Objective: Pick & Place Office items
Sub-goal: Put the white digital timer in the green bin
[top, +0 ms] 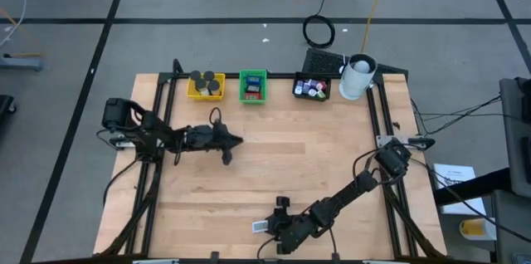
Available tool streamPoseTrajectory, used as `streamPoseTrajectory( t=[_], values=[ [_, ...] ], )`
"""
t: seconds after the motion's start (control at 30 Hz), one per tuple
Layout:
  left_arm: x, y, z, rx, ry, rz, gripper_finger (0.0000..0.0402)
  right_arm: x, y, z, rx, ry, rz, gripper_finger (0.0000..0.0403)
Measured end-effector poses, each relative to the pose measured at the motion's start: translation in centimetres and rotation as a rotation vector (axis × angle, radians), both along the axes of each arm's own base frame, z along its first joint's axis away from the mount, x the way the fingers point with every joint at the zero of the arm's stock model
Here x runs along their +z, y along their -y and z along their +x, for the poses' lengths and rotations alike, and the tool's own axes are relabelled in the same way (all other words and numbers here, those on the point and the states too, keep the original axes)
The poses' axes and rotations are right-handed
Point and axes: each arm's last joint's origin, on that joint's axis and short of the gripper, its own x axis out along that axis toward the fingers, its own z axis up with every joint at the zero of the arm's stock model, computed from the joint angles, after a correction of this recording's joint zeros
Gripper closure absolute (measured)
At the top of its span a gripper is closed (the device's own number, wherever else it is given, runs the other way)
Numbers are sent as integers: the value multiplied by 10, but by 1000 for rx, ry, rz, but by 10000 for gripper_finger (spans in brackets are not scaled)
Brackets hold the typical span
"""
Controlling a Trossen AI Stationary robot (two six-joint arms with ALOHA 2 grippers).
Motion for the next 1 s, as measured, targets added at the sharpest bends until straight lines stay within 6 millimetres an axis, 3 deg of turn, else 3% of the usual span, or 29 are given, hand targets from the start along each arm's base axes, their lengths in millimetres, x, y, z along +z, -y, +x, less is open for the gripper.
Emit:
streamPoseTrajectory(
  t=[0.17, 0.3, 0.5, 0.63, 0.8, 1.0],
  values=[
    [-1, 5, 0, -70, 17, -202, 329, 8, 8, 1, 26, -7, -77, 251],
    [0, 11, 2, -59, 50, -309, 277, 19, 23, -2, -20, -37, -211, 241],
    [7, 27, 11, -105, 80, -352, 185, 23, 68, -9, -199, -126, -417, 242],
    [15, 39, 22, -147, 115, -345, 145, 24, 103, -10, -296, -119, -450, 248],
    [25, 47, 37, -115, 144, -489, 119, 22, 133, -10, -361, -56, -555, 234],
    [25, 47, 45, -38, 112, -561, 130, 22, 141, -5, -364, 111, -593, 241]
  ],
)
